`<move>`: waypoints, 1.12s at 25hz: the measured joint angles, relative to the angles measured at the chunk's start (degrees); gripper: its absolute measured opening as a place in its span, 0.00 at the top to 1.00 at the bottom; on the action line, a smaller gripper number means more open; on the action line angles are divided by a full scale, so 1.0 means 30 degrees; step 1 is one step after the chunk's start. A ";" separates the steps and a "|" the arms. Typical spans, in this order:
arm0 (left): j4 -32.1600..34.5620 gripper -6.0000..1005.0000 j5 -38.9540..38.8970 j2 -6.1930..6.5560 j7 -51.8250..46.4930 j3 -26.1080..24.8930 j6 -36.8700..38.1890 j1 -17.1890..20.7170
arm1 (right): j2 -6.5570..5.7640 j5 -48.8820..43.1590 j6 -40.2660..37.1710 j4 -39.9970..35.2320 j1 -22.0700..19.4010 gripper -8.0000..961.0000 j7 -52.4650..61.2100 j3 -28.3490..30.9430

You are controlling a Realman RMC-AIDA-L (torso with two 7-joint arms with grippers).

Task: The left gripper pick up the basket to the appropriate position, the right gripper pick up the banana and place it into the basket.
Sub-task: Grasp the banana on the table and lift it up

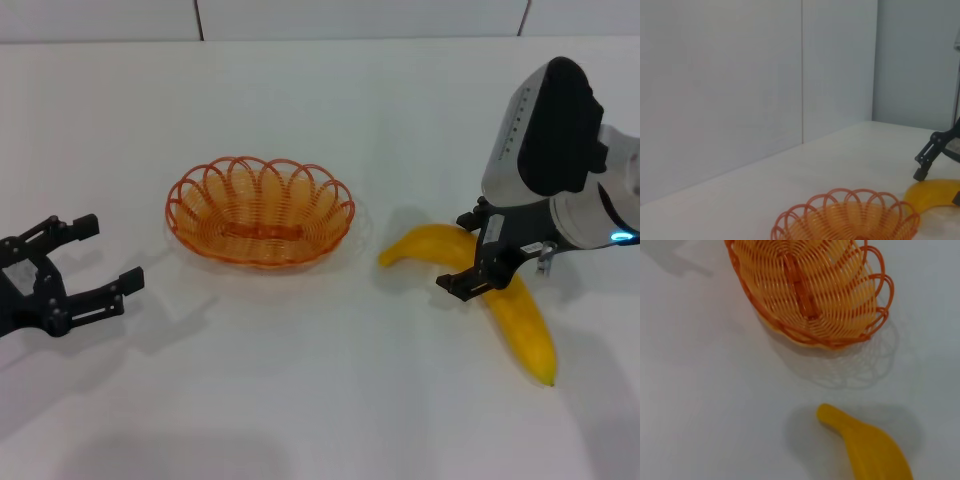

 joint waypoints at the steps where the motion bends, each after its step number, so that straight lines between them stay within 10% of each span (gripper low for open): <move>1: 0.0000 0.08 -0.0004 -0.0012 0.0000 0.0001 -0.0010 -0.0025 | -0.0001 -0.0001 -0.0002 0.0029 0.0033 0.12 0.0000 0.0000; 28: 0.0000 0.08 -0.0036 -0.0047 0.0030 0.0001 -0.0249 -0.0160 | -0.0030 -0.0435 0.0162 0.1210 0.0986 0.15 0.0032 0.0249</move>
